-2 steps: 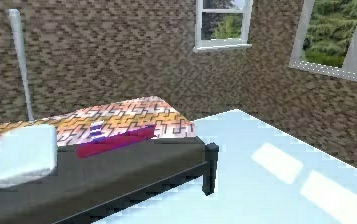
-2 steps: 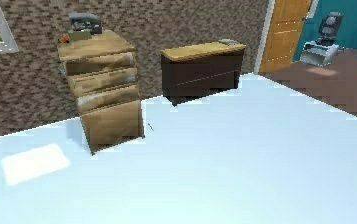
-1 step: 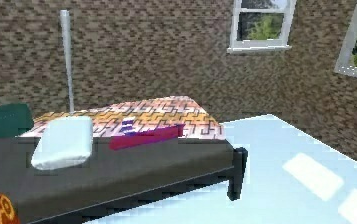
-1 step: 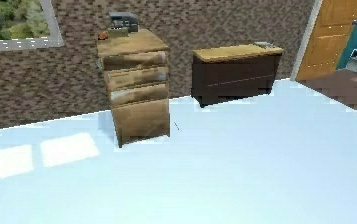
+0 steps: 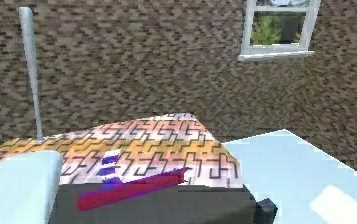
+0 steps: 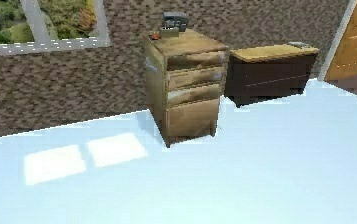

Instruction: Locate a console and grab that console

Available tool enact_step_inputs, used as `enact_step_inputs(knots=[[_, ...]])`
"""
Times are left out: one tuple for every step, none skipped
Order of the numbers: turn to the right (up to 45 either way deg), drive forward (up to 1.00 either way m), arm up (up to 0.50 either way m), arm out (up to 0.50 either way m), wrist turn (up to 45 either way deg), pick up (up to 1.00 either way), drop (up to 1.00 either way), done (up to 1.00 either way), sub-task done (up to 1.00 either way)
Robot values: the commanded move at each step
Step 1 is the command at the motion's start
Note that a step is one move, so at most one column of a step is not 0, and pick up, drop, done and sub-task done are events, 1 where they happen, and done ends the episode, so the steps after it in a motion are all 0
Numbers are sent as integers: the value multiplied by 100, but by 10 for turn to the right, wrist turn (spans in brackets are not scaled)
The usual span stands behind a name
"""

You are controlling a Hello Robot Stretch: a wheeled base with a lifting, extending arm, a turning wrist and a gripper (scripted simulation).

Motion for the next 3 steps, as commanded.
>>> enact_step_inputs(knots=[[450,0,0,0,0,0,0,0,0],[450,0,0,0,0,0,0,0,0],[450,0,0,0,0,0,0,0,0]])
